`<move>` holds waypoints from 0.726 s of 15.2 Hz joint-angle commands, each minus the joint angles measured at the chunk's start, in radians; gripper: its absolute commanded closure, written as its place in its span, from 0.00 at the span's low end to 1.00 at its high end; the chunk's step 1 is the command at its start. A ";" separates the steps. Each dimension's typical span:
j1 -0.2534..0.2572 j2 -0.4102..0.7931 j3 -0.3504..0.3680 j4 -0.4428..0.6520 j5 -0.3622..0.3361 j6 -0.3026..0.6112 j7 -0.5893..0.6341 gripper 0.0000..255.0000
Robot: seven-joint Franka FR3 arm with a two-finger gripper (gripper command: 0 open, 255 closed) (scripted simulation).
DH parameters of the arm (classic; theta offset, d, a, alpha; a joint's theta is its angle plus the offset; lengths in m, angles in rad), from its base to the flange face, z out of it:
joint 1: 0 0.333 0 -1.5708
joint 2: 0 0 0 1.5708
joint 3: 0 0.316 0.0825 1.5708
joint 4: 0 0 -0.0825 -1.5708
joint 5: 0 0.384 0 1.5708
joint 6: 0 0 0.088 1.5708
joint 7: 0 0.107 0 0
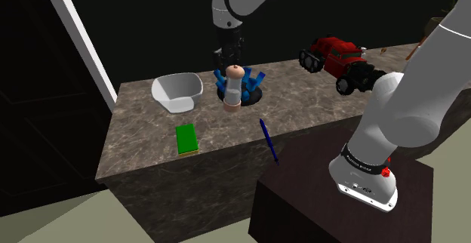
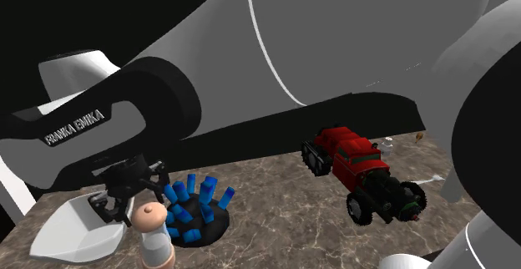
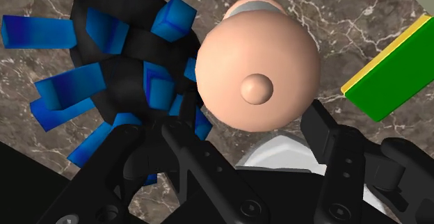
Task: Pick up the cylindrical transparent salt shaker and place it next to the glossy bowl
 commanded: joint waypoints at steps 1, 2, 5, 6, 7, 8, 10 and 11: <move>-0.001 0.004 -0.002 -0.023 -0.002 0.028 0.000 1.00; -0.002 0.008 -0.002 -0.032 -0.002 0.041 0.002 1.00; -0.002 0.021 -0.002 -0.059 -0.005 0.081 0.006 1.00; -0.002 0.026 -0.002 -0.068 -0.006 0.095 0.007 1.00; -0.003 0.031 -0.003 -0.076 -0.006 0.108 0.009 1.00; -0.003 0.037 -0.003 -0.084 -0.007 0.121 0.010 1.00; -0.003 0.048 -0.003 -0.100 -0.009 0.148 0.013 1.00; -0.003 0.052 -0.003 -0.105 -0.010 0.157 0.014 1.00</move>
